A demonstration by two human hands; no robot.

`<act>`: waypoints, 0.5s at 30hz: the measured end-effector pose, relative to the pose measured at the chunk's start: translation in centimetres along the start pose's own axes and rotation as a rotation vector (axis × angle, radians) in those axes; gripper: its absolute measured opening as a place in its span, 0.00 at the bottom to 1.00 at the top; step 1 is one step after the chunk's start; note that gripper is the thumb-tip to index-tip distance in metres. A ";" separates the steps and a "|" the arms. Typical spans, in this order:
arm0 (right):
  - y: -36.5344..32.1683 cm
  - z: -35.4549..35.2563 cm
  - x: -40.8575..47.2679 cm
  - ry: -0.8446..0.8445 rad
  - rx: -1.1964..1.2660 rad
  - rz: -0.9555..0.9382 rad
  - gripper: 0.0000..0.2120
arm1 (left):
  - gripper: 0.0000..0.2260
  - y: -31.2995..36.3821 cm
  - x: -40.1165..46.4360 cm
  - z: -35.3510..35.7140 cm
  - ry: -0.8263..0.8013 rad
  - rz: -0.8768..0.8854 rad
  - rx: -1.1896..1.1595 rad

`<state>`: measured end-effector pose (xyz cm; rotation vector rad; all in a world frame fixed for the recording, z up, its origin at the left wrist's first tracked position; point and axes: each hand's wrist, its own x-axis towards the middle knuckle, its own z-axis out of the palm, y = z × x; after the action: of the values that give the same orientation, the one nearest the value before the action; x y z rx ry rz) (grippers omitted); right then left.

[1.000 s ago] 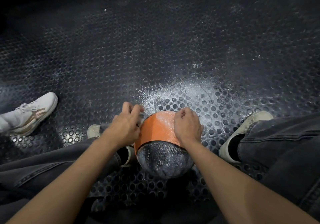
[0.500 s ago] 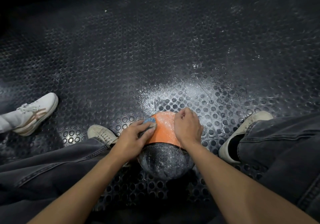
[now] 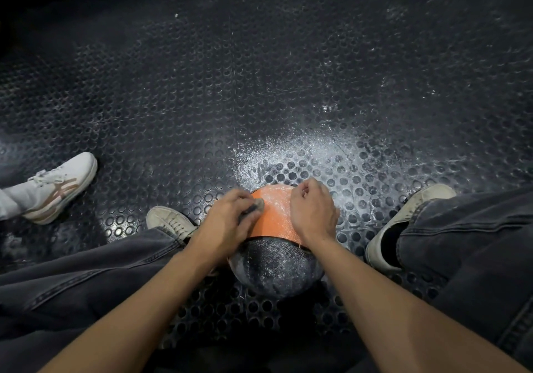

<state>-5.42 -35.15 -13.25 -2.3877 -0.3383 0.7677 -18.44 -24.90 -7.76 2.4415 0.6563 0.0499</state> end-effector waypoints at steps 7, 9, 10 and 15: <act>0.2 0.1 0.2 0.035 -0.007 0.014 0.07 | 0.07 1.4 -0.8 0.9 -0.036 0.075 -0.024; 0.3 0.0 0.4 0.006 0.012 -0.018 0.08 | 0.08 0.8 -0.3 0.4 -0.073 0.112 -0.021; 0.2 0.1 0.3 -0.008 0.013 -0.029 0.08 | 0.09 0.4 0.6 0.3 -0.033 0.046 -0.006; -0.2 0.5 0.0 0.050 -0.034 -0.009 0.07 | 0.08 1.5 0.6 1.1 0.053 -0.022 0.011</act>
<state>-5.67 -34.73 -13.44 -2.4309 -0.3440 0.7023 -17.03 -26.30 -7.88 2.4503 0.7082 0.1028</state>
